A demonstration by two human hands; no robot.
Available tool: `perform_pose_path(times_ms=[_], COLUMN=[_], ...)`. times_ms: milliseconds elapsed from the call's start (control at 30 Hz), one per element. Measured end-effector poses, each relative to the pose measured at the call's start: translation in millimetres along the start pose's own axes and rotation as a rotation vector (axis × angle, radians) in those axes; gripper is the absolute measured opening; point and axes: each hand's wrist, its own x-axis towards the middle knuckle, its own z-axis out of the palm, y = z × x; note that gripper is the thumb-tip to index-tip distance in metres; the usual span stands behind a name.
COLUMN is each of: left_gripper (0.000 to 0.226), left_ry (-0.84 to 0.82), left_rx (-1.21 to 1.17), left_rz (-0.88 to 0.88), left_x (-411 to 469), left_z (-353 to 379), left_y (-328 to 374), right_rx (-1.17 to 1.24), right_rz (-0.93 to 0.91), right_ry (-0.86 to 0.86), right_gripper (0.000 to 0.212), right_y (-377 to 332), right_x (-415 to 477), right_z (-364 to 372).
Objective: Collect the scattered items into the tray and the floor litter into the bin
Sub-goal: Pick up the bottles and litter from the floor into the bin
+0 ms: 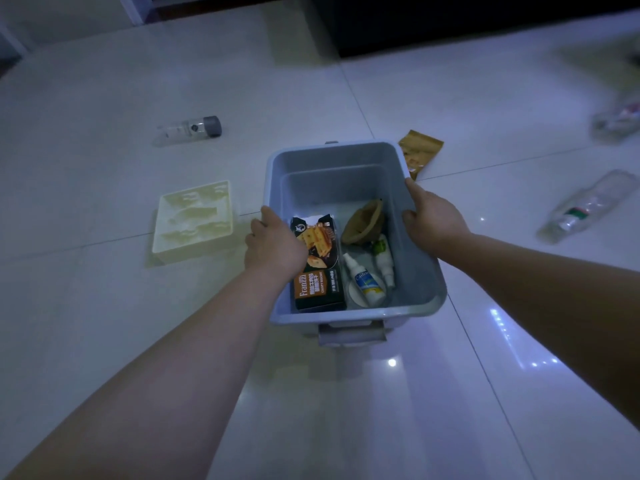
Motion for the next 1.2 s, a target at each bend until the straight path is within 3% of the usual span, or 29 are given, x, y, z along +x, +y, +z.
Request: perform_pose_path(times_ms=[233, 400, 633, 900, 1200], left_gripper=[0.073, 0.081, 0.084, 0.079, 0.076], left_ry=[-0.010, 0.037, -0.076, -0.176, -0.079], left_rx=[-0.035, 0.121, 0.259, 0.329, 0.344], left_rz=[0.010, -0.012, -0.235, -0.328, -0.093], left_x=[19, 19, 37, 58, 147], left_z=[7, 14, 2, -17, -42], left_y=[9, 21, 36, 49, 13], right_rx=[0.192, 0.308, 0.539, 0.523, 0.313], right_rz=[0.057, 0.024, -0.003, 0.000, 0.024], right_ry=[0.044, 0.038, -0.075, -0.080, -0.059], right_gripper=[0.061, 0.056, 0.053, 0.058, 0.075], right_y=[0, 0, 2, -3, -58], right_x=[6, 25, 45, 69, 128], right_z=[-4, -3, 1, 13, 27])
